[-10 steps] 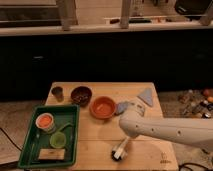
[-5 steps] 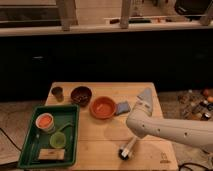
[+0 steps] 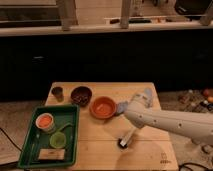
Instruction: Wipe table surface with brush
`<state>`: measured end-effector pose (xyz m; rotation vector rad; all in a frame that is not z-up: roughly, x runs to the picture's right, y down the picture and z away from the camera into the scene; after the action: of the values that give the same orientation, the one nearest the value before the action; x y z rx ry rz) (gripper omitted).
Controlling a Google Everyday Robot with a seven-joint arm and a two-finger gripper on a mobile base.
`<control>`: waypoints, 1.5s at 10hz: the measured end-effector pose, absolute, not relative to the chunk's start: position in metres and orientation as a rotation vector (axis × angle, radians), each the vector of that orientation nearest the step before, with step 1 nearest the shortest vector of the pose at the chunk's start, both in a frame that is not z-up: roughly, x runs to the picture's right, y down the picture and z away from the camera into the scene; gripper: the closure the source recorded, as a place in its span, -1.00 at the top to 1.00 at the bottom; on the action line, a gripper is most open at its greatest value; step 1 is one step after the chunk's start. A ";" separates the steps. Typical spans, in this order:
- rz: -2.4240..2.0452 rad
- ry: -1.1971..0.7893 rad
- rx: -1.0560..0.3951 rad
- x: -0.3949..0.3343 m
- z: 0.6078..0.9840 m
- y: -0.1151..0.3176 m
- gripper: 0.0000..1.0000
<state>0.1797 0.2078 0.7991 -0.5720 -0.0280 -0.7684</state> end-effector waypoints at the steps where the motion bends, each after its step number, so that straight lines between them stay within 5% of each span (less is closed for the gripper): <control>1: -0.782 -0.050 -0.572 0.167 0.798 0.210 -1.00; 8: -0.867 -0.164 -0.614 0.155 0.775 0.268 -1.00; 15: -0.740 -0.060 -0.619 0.201 0.809 0.228 -1.00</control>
<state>0.2010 0.2277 0.8088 -0.6191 -0.0597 -0.7401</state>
